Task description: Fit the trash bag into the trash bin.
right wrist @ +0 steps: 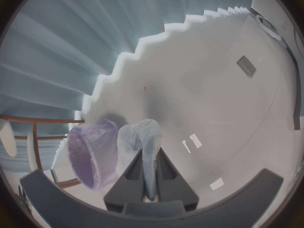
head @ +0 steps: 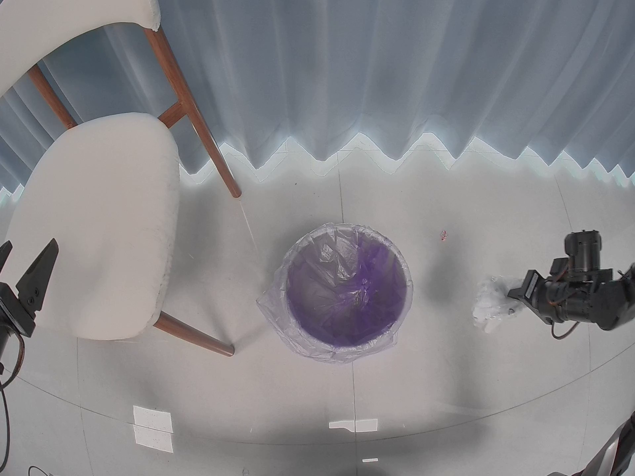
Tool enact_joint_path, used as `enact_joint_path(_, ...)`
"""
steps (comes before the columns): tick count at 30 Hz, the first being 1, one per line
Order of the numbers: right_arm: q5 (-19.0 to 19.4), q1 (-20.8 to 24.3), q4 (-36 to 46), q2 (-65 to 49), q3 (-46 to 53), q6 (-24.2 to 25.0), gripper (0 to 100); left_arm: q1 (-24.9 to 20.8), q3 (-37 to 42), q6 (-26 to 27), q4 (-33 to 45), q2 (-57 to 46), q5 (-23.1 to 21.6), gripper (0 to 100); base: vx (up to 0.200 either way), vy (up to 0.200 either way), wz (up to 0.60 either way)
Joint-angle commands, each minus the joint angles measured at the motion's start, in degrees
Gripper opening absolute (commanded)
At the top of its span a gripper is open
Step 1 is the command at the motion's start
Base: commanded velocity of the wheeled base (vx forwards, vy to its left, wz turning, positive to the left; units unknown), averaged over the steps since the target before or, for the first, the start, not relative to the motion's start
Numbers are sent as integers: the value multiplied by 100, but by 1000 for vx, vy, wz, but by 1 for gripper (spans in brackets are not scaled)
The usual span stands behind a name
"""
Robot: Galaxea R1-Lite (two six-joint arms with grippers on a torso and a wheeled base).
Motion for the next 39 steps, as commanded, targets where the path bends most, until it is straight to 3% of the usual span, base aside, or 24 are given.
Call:
enact_joint_path(1, 337, -2, 10, -3014, 2114, -799, 0, -137, 524, -25, 24, -335, -27, 100, 0, 0, 0)
enact_joint_path(3, 574, 253, -51, -3594, 2597, -1344, 0, -331, 752, -51, 41, -660, -18, 100, 0, 0, 0)
enact_joint_path(7, 961, 622, -16, -4236, 2747, -1704, 0, -348, 796, -86, 402, -1178, -9, 100, 0, 0, 0)
enact_joint_path(11, 1005, 1229, -51, -4315, 2685, -1915, 0, -252, 629, -543, 1008, -1530, -1, 100, 0, 0, 0)
enact_joint_path(14, 1005, 1580, -51, -4254, 2676, -2126, 0, -67, 462, -904, 1527, -1767, -1, 100, 0, 0, 0)
enact_joint_path(15, 1005, 1773, -60, -4131, 2650, -2337, 0, 223, 339, -1044, 2036, -1987, -1, 100, 0, 0, 0)
enact_joint_path(18, 1005, 2002, -121, -3814, 2509, -2618, 0, 689, 225, -1141, 2783, -2338, -18, 100, 0, 0, 0)
enact_joint_path(21, 1005, 2099, -315, -3506, 2369, -2688, 0, 821, 207, -1203, 3109, -2602, -18, 100, 0, 0, 0)
enact_joint_path(27, 900, 2187, -1572, -2223, 2061, -2768, 0, 1190, 172, -1229, 3900, -3121, -9, 100, 0, 0, 0)
enact_joint_path(30, 592, 2213, -2951, -1142, 1982, -2855, 0, 1656, 287, -1220, 4480, -3463, -27, 100, 0, 0, 0)
enact_joint_path(35, 522, 2327, -4279, -167, 1868, -2855, 0, 1708, 621, -1141, 4910, -4079, -36, 100, 0, 0, 0)
enact_joint_path(39, 170, 2477, -4982, 589, 1323, -2838, 0, 1471, 1412, -684, 4682, -4632, -36, 100, 0, 0, 0)
